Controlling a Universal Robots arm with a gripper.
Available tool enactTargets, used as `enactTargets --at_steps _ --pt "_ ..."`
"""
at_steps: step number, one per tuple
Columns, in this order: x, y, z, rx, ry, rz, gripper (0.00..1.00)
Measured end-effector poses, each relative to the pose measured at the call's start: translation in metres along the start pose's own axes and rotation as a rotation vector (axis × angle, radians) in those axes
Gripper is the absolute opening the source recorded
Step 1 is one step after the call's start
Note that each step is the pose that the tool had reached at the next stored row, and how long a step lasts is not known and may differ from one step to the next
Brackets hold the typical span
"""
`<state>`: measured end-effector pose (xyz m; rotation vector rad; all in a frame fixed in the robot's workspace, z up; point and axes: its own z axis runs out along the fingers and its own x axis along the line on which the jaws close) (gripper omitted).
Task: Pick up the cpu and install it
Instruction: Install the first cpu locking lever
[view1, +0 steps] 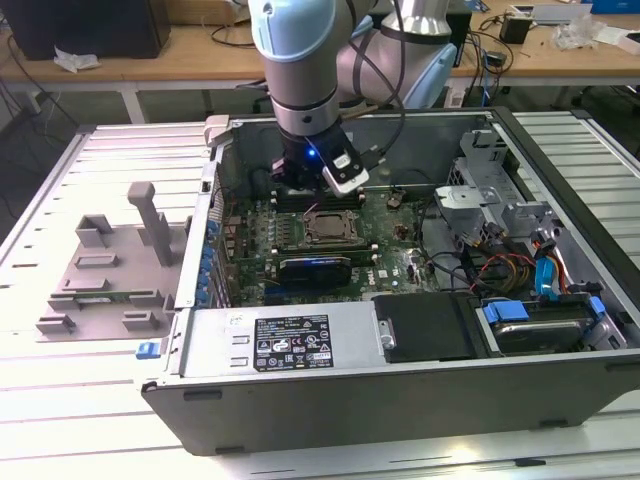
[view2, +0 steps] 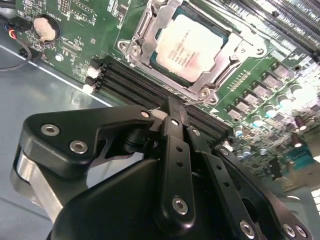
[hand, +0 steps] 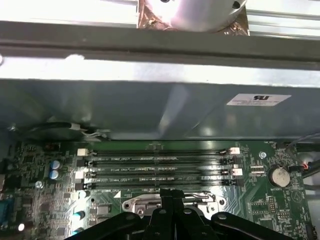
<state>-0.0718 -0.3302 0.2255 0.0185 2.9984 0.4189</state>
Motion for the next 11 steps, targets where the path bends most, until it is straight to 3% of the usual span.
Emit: enactTargets --at_steps 5,11 --pt "-0.0003 0.0053 0.0027 0.0024 -0.006 0.021 0.11" --pt "-0.0002 0.0088 0.0041 0.003 -0.0082 0.028 0.11"
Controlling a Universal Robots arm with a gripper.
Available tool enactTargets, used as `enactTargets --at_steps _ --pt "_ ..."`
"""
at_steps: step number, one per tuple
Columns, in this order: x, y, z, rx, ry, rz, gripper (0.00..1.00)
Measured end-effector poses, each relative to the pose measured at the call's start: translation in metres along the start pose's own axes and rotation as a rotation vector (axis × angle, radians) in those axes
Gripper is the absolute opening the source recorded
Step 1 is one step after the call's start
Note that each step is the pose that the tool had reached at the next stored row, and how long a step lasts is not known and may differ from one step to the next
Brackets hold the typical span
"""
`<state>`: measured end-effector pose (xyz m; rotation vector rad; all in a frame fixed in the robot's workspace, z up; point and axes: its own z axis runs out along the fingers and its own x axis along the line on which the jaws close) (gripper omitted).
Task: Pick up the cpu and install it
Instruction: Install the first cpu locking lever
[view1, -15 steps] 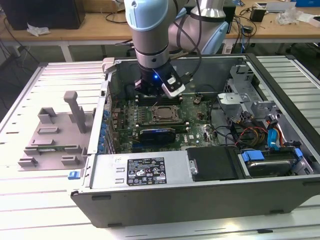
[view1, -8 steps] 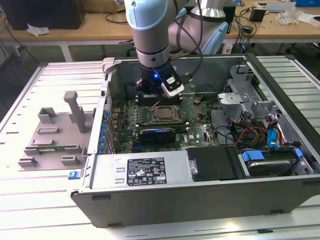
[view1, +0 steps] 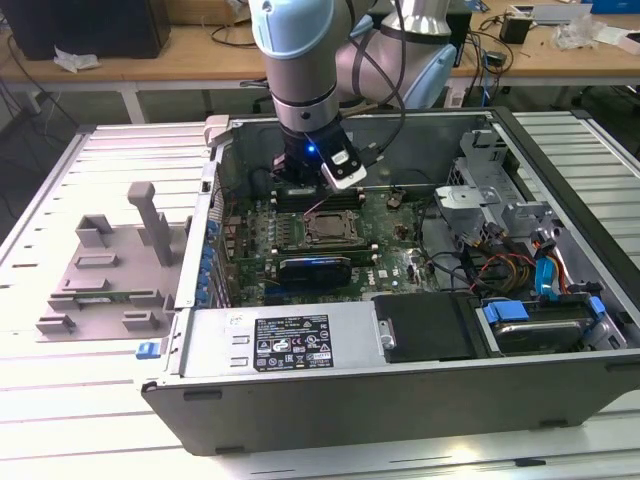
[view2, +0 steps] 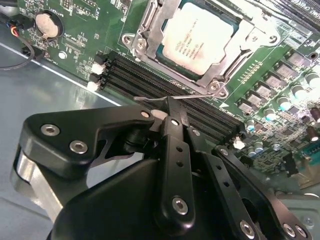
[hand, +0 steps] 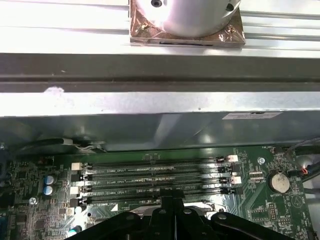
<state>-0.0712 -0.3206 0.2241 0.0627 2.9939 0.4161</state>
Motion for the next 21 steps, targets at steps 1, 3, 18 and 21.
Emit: enactTargets --at_steps 1,3,18,21 --pt "0.0002 -0.0003 0.0012 -0.0005 -0.0044 -0.001 0.11" --pt "0.0005 -0.0011 0.0038 -0.0013 -0.0264 -0.007 0.11" --pt "0.0021 0.0047 0.0153 0.0304 -0.0624 -0.019 0.11" --pt "0.0027 0.0065 0.0164 0.0355 -0.0629 -0.018 0.11"
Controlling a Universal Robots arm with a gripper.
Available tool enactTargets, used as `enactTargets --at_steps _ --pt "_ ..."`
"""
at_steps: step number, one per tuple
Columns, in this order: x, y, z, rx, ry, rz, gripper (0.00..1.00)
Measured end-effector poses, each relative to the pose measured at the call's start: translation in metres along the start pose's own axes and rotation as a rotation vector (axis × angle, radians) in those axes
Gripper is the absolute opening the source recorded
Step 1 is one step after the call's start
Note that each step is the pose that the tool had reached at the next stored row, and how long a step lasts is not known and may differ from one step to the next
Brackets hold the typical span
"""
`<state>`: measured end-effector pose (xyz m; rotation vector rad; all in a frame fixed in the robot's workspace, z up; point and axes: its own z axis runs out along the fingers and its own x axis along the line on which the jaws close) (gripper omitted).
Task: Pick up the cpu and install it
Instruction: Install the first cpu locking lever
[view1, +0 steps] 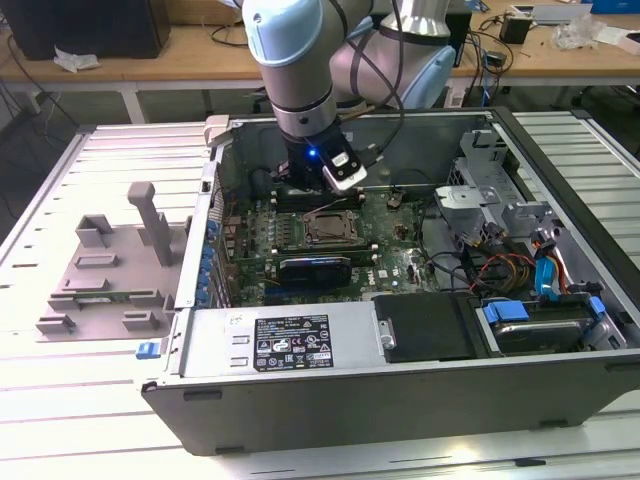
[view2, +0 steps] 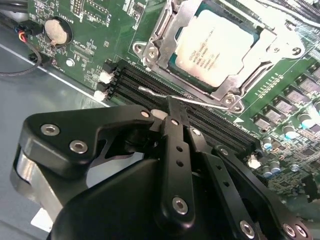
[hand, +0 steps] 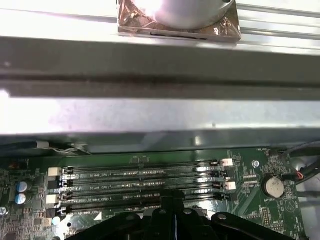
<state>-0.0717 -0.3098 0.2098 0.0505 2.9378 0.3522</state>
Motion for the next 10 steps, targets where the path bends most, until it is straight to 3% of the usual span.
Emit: enactTargets --at_steps 1,3,10 --pt "0.0002 -0.0001 0.0002 0.0027 -0.0002 0.001 0.11" --pt "0.0009 -0.0007 0.0027 0.0181 -0.0031 0.009 0.11" --pt "0.0014 -0.0008 0.0053 0.0233 -0.0052 0.017 0.11"
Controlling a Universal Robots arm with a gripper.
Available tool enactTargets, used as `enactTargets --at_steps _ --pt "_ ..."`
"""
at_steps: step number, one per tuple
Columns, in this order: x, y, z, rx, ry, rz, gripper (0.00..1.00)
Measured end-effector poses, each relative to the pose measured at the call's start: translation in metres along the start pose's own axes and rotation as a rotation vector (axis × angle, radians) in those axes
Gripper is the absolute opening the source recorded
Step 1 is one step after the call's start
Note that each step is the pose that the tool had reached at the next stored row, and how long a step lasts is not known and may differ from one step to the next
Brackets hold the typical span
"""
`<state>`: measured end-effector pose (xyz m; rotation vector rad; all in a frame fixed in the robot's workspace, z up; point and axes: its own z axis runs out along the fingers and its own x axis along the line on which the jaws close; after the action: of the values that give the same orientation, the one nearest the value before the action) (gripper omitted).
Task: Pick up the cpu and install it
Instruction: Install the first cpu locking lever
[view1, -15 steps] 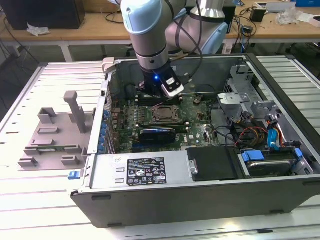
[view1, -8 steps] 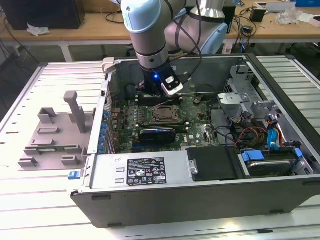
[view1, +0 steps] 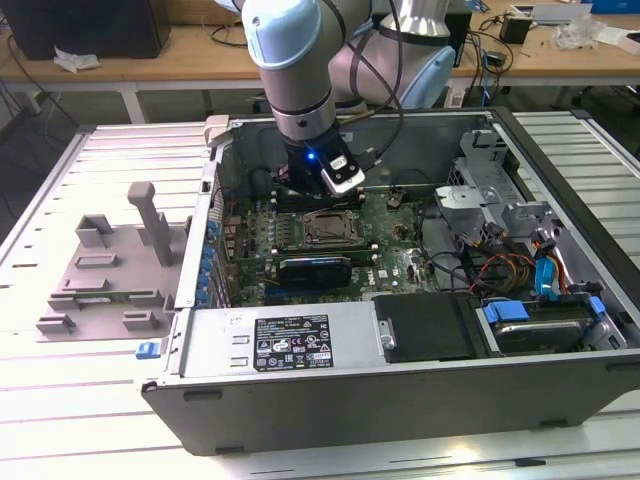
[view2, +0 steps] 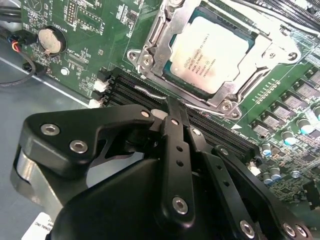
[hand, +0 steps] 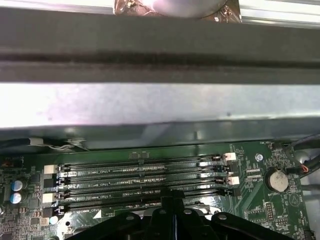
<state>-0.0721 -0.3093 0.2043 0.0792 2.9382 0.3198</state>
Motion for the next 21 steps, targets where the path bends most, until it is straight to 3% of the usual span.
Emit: enactTargets --at_steps 2,3,9,16,21 --pt "0.0002 0.0003 0.0007 0.0111 -0.0136 0.06 0.11" --pt "0.0004 0.0033 0.0015 0.013 -0.016 0.07 0.11" --pt "0.001 0.0047 0.0038 0.02 -0.0226 0.099 0.11" --pt "0.0018 0.0036 0.0082 0.0308 -0.0353 0.155 0.11" --pt "0.0012 0.0036 0.0085 0.0308 -0.0358 0.157 0.11"
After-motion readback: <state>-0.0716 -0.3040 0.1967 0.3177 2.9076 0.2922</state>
